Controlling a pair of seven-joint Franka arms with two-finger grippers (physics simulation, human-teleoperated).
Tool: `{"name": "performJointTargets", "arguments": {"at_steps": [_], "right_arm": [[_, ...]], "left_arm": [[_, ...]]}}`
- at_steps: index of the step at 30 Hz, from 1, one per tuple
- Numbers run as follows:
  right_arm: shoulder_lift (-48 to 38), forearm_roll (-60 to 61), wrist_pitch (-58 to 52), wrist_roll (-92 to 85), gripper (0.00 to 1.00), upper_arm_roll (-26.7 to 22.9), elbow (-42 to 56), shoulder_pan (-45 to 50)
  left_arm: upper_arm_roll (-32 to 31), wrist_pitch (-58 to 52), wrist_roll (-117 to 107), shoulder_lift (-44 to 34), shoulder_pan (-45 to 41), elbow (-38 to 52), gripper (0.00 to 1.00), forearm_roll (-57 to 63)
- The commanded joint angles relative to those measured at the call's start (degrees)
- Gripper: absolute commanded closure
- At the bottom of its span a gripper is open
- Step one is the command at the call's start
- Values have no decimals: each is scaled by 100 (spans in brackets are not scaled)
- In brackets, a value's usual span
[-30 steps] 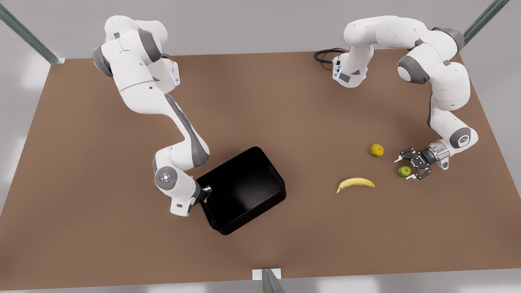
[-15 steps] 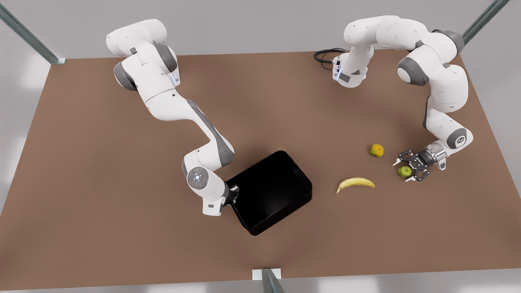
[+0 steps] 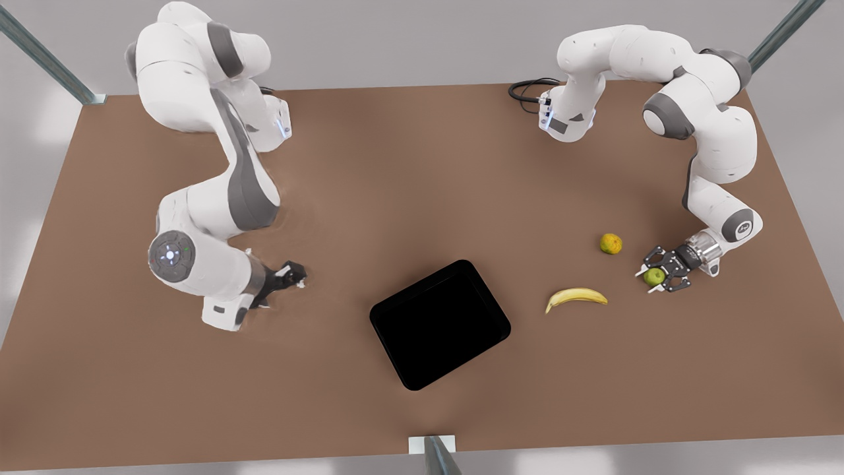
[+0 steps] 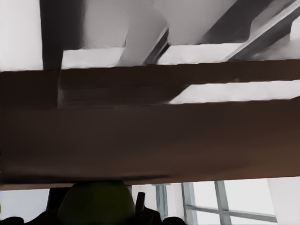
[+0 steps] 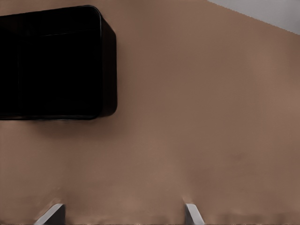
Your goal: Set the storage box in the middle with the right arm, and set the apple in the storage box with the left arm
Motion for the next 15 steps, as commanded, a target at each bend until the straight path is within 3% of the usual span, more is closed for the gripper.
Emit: {"name": "performJointTargets", "arguments": {"at_steps": [1,4,6,9,15], "right_arm": [[-180,-52,-303,-9,0,-247,-42,-14],[-1516,-1257,-999,-18,0,-345,-683,-436],[-1894,-1415,-999,17,0,86,-877,-726],[-1886,-1415,-990,52,0,86,-1079,-735],[-1868,-1415,-990,8,0,86,-1088,-770]], "left_arm": [[-1,-3,-16,-4,0,0,60,-25],[8,-20,-288,-171,0,26,69,1],[17,59,-674,-505,-88,35,73,54],[-35,779,-1904,-1199,-773,61,73,256],[-1002,2625,-3795,-1999,-1714,325,73,300]]}}
